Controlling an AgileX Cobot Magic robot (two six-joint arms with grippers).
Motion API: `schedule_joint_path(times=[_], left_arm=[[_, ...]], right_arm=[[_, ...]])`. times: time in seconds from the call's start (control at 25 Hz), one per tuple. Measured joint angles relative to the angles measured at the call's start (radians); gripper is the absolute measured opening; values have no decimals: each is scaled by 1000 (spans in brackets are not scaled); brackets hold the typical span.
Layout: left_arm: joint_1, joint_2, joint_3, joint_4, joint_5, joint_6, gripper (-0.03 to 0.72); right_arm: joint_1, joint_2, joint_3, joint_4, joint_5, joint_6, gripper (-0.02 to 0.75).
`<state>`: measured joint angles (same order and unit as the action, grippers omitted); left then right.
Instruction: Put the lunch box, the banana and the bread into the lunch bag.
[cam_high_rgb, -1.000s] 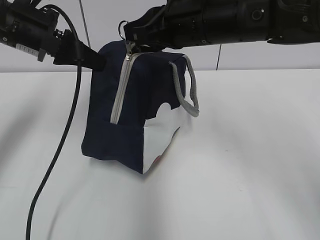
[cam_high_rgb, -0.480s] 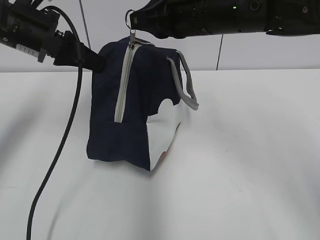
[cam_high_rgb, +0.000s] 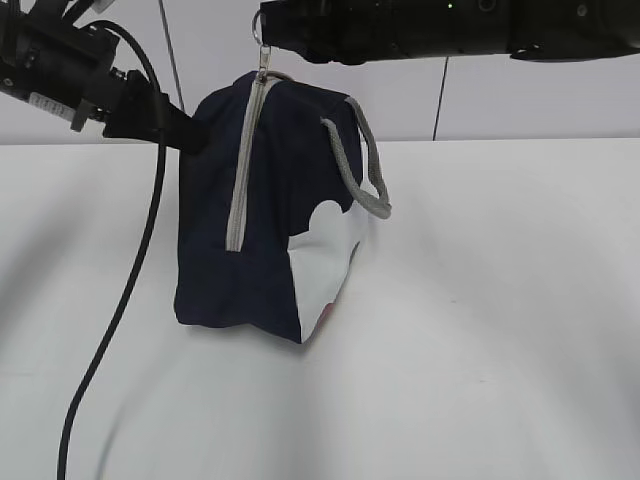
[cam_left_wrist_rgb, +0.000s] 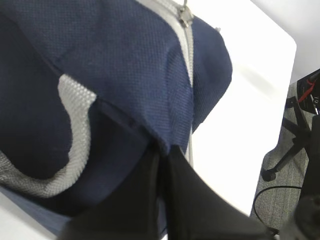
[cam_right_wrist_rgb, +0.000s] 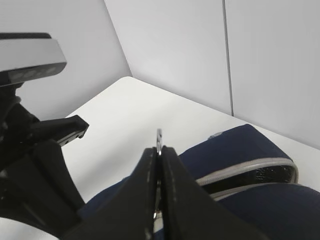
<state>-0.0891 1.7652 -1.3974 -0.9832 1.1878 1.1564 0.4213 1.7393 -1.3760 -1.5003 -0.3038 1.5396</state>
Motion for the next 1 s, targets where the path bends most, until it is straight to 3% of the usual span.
schedule_joint_path(times=[1.0], left_arm=[[0, 0, -3, 144, 3, -121, 5]], right_arm=[[-82, 173, -115, -2, -35, 201, -16]])
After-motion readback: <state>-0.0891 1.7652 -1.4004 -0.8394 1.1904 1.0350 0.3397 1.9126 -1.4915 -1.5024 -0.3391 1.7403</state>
